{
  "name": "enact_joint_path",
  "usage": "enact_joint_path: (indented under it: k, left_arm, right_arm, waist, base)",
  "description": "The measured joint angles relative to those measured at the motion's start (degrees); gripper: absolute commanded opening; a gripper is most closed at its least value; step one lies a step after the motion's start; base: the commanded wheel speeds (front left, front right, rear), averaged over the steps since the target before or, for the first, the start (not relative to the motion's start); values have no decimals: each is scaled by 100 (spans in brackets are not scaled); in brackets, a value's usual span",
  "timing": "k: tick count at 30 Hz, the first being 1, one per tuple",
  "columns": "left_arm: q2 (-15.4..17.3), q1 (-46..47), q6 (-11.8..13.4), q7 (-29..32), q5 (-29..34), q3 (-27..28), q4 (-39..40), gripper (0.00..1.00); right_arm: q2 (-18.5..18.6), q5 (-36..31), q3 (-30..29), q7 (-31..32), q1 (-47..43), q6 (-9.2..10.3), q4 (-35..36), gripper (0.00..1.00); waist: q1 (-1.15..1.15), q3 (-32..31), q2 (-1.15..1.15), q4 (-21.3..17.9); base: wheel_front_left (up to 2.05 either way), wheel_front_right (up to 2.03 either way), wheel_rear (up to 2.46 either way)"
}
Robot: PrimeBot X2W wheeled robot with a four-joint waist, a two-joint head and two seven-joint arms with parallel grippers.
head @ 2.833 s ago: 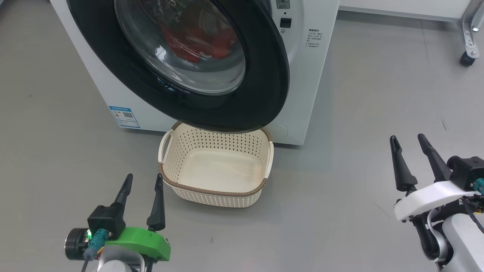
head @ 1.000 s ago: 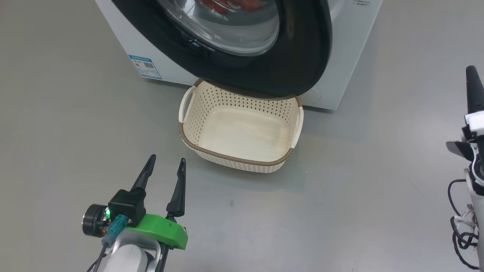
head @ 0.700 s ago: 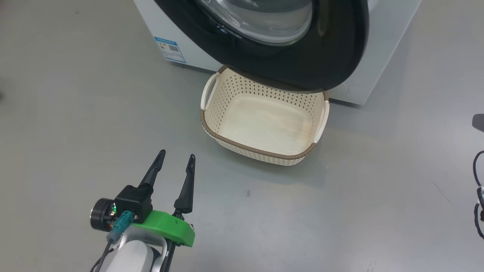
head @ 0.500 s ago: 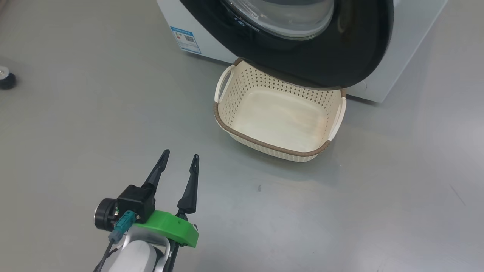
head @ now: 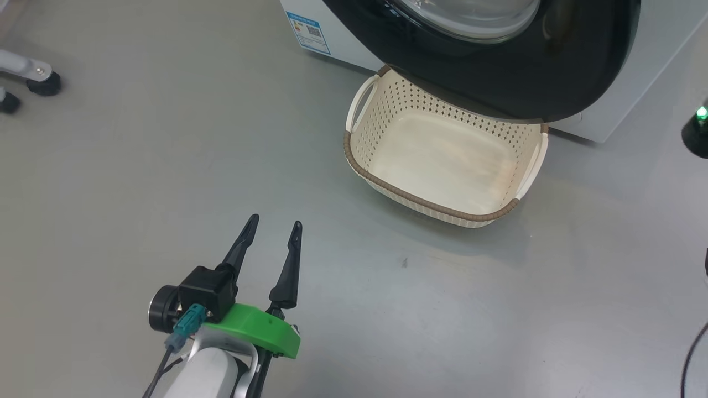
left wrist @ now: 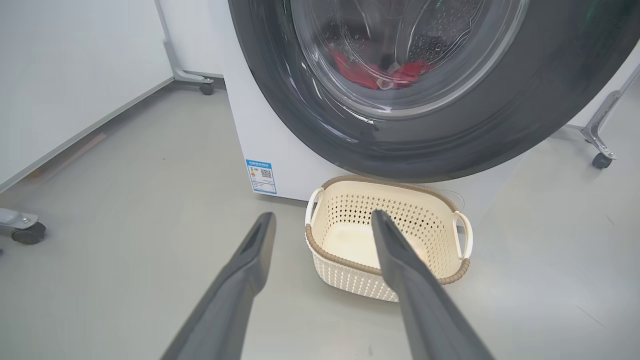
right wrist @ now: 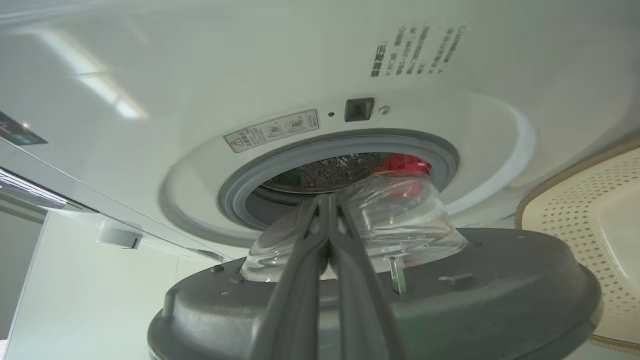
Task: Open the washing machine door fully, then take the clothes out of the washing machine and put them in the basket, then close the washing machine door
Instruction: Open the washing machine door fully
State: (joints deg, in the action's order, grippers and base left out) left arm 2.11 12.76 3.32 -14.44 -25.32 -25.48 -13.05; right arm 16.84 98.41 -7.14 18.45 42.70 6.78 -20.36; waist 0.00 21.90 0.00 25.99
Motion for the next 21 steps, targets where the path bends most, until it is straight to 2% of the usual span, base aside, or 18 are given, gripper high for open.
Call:
enact_joint_path:
  k: [21]
  left_arm:
    - [-2,6,129,0,-143,-97,1,100]
  right_arm:
    - [-100,1006,253,1371,293,45,-750,0]
  waist:
    - [0,27,0,46]
  base:
    - [0,0,0]
